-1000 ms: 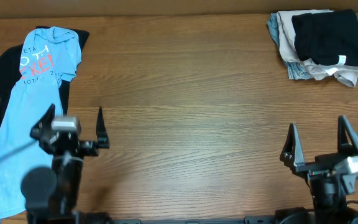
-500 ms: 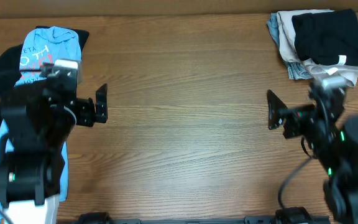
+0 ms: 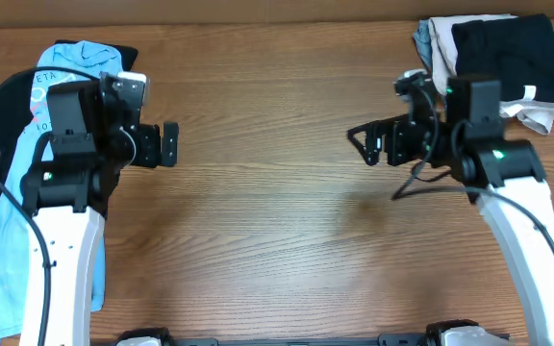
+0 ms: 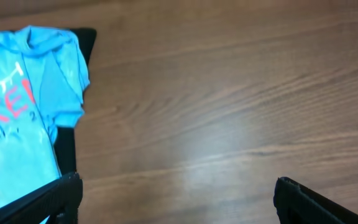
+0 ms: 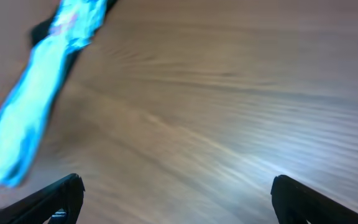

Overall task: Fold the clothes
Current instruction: 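Reach left gripper to the light blue T-shirt and grasp its top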

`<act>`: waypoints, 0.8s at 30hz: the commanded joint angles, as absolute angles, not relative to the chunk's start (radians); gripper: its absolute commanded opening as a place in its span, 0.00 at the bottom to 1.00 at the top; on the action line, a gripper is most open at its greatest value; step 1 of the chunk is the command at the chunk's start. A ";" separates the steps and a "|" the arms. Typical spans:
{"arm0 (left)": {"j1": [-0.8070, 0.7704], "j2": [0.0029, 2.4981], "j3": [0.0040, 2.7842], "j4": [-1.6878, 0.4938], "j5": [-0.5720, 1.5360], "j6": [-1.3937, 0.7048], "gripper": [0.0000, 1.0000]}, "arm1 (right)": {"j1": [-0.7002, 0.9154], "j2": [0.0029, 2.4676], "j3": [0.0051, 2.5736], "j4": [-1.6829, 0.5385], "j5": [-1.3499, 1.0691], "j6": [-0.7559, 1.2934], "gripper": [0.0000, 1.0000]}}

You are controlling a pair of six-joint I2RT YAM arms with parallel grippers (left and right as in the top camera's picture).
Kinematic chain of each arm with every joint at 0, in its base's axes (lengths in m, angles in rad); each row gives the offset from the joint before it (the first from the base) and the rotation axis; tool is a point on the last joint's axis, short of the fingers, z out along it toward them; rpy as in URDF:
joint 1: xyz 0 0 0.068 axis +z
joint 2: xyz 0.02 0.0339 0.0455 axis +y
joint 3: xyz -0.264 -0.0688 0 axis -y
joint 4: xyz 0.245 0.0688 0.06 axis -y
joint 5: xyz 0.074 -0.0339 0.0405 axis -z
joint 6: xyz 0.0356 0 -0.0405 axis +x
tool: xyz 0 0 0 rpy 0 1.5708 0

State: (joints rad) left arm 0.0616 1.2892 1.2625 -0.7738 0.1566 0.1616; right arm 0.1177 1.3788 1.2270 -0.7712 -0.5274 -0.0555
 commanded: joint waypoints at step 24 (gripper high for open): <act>0.240 1.980 1.649 -0.564 -0.084 0.300 0.84 | 0.118 1.448 1.259 -0.852 -0.568 -0.053 0.65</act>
State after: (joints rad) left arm 0.2420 1.9320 1.6169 -0.5762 -0.0143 0.2699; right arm 0.1177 1.4506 1.2278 -0.8490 -0.5941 -0.0525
